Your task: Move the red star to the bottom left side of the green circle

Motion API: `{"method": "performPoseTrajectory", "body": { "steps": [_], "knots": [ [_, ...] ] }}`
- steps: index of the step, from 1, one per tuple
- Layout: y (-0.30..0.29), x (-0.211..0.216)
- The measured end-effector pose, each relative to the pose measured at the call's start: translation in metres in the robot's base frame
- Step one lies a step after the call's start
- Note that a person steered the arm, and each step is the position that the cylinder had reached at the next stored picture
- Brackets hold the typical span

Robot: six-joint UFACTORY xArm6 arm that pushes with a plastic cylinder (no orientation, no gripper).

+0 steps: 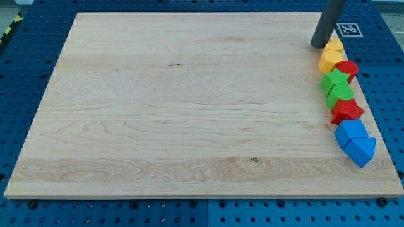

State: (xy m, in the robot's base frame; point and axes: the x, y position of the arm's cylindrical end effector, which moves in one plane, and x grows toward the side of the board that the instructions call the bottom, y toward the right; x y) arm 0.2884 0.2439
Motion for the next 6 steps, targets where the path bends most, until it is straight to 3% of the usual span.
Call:
{"method": "performPoseTrajectory", "body": {
  "steps": [1, 2, 3, 4, 6],
  "knots": [
    [0.037, -0.068],
    [0.099, -0.062],
    [0.101, -0.059],
    [0.102, -0.028],
    [0.102, 0.147]
  ]
}}
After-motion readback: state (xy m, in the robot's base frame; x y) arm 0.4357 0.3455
